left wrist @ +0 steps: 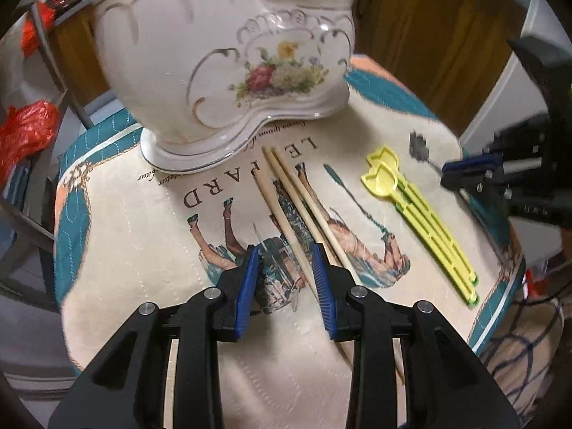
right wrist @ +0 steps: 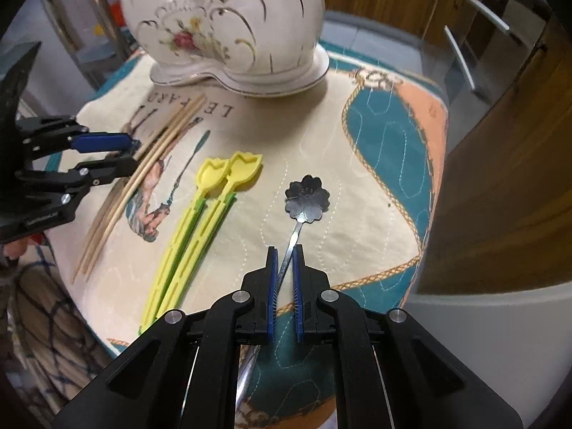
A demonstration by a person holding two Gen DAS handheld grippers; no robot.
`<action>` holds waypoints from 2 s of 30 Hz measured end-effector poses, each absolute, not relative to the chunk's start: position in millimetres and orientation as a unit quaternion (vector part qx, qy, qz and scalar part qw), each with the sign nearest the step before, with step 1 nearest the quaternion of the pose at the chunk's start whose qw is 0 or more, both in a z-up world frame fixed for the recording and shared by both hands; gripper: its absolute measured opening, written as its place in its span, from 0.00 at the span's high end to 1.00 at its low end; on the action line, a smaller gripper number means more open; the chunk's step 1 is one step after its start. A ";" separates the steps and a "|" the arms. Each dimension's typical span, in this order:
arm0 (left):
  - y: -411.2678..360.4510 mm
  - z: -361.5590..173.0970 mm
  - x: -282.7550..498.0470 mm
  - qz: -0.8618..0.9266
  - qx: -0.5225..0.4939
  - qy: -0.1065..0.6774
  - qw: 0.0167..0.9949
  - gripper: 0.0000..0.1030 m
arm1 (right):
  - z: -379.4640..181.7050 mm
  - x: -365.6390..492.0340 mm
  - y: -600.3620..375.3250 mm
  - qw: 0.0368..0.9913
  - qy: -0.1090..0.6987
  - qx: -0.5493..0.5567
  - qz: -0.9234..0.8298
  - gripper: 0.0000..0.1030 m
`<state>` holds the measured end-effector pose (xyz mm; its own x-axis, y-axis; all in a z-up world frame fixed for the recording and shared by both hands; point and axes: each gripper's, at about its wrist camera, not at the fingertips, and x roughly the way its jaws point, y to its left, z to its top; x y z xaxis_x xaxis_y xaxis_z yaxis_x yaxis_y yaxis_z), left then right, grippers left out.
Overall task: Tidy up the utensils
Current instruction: 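Grasp a chopstick with the left tool while the right tool grasps the flower spoon handle, then lift the chopstick with the left tool while the right tool lifts the flower spoon over the holder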
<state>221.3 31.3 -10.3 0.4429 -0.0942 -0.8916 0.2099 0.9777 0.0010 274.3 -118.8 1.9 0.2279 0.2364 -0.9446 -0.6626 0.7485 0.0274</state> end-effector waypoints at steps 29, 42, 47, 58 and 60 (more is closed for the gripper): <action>53.8 -9.1 245.6 -0.108 0.090 0.636 0.759 0.85 | 2.8 271.2 -124.1 0.743 0.582 -0.197 0.266 0.96; 80.1 50.4 191.3 -0.177 -0.006 0.480 0.859 0.95 | 53.1 266.7 -160.7 0.808 0.486 -0.080 0.325 0.96; 92.0 81.3 176.3 -0.181 -0.065 0.380 0.905 0.95 | 75.8 262.0 -164.5 0.836 0.421 -0.017 0.353 0.96; 95.5 116.7 178.8 -0.136 -0.126 0.196 0.963 0.95 | 108.2 265.6 -152.6 0.873 0.293 0.072 0.382 0.96; 96.7 123.4 182.1 -0.119 -0.122 0.163 0.972 0.94 | 112.3 264.9 -150.6 0.878 0.269 0.087 0.386 0.96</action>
<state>182.1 96.7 123.4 0.9183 -0.2718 -0.2879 0.1922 0.9417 -0.2761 264.9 -150.6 112.3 0.5583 0.7244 -0.4045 -0.6305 0.6873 0.3606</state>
